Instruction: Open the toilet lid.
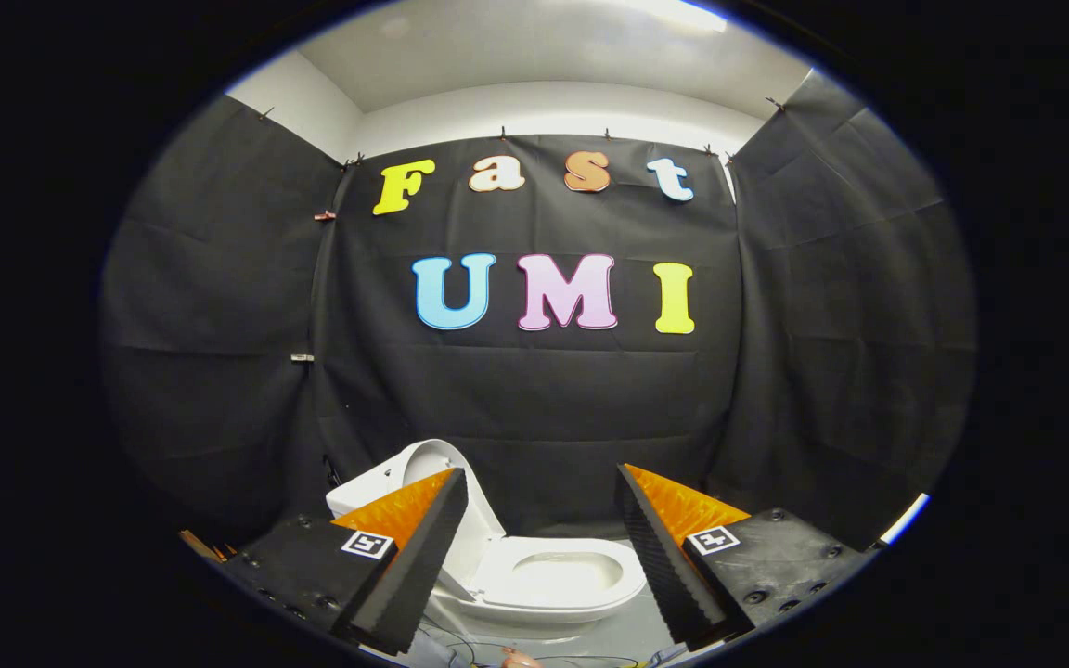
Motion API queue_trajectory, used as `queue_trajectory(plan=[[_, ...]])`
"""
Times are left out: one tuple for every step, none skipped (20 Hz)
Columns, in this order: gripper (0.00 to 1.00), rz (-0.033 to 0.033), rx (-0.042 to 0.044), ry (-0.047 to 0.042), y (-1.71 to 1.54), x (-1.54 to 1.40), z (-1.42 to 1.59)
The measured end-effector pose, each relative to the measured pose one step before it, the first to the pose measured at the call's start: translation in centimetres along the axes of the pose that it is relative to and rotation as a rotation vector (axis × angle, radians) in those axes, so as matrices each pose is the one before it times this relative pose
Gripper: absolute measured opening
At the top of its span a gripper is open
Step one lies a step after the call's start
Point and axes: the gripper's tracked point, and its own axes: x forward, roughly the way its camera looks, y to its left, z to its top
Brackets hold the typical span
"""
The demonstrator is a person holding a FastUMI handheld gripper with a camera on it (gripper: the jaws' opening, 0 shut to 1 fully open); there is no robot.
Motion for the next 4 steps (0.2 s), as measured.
queue_trajectory(plan=[[0.99,0.00026,-0.00017,0.00042,0.042,0.011,0.093],[0.99,0.00092,-0.00029,0.00075,0.043,-0.008,-0.005],[0.99,0.00038,-0.00121,-0.0002,-0.022,-0.021,-0.14],[0.99,0.00048,-0.00087,-0.00029,-0.011,-0.027,0.01]])
